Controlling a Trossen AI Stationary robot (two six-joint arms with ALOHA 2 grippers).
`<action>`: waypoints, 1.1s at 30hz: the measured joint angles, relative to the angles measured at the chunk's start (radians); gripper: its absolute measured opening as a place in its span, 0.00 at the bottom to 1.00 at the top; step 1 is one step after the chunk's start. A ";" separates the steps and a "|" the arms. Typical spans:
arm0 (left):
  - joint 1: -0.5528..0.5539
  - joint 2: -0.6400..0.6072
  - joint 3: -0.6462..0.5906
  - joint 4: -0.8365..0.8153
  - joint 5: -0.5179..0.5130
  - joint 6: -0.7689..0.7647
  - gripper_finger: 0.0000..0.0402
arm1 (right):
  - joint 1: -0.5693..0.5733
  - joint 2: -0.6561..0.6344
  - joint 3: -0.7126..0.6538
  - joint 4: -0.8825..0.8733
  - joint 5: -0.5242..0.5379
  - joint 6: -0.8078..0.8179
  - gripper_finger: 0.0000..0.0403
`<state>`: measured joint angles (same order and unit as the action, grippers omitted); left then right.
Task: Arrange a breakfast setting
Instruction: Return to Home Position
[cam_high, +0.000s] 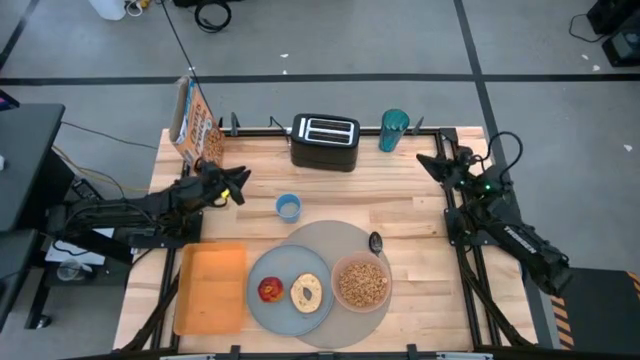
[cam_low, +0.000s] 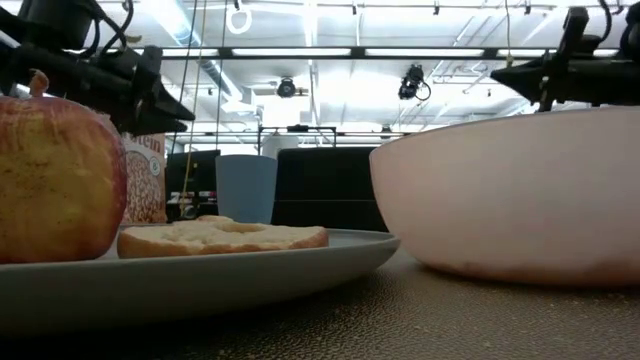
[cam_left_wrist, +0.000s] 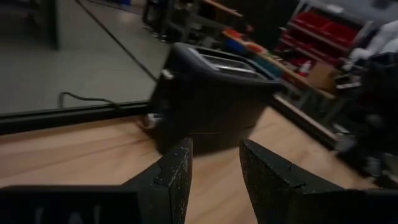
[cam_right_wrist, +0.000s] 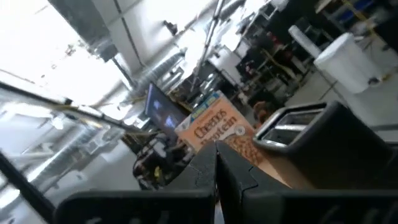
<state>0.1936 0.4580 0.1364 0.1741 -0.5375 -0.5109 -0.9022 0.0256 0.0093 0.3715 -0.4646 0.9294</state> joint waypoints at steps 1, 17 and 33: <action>0.000 0.000 0.000 -0.010 -0.016 0.000 0.35 | 0.000 0.001 -0.002 -0.002 0.010 0.014 0.02; -0.045 0.006 0.000 0.040 -0.048 0.080 0.35 | 0.288 0.003 -0.003 0.009 0.246 -0.072 0.02; -0.236 0.171 0.000 0.167 -0.128 0.180 0.35 | 0.516 0.003 -0.003 -0.053 0.412 -0.290 0.06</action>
<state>-0.0422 0.6285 0.1366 0.3409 -0.6658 -0.3313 -0.3859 0.0288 0.0063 0.3181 -0.0529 0.6396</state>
